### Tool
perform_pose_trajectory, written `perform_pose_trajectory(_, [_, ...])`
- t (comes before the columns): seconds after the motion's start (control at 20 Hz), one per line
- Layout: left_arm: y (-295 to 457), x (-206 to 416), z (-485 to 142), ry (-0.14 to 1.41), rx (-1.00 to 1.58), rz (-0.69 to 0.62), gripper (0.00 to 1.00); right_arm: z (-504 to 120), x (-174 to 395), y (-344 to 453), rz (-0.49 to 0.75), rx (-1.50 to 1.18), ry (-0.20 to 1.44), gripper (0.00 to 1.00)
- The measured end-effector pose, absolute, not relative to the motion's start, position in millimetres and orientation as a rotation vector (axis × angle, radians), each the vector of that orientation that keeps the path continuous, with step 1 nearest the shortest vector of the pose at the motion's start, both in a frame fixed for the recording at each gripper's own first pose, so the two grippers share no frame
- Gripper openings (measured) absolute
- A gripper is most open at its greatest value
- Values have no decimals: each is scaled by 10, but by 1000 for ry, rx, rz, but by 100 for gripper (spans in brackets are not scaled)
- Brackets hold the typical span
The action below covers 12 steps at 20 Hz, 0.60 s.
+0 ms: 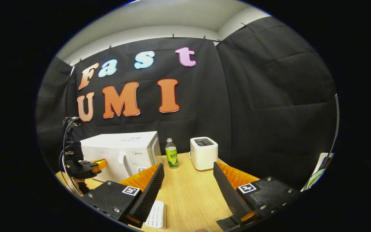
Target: Open the microwave oven with the left hand, put the food in, and close the microwave oven.
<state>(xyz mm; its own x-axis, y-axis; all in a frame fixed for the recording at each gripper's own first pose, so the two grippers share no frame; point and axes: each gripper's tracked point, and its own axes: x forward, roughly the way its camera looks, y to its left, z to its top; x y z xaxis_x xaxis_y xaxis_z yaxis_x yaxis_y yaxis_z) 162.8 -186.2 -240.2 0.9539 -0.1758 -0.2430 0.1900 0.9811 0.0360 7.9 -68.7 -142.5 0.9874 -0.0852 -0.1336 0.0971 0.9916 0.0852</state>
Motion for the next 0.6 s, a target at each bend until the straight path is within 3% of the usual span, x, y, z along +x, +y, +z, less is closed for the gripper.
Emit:
perform_pose_trajectory(0.25, [-1619,1357,-2255,299,-10,-249,4,-1424,135,-554,-80,95,142,95])
perform_pose_trajectory(0.6, [-558,965,-1460,211,33,-160,4,-1349,267,-190,-25,81,146,95])
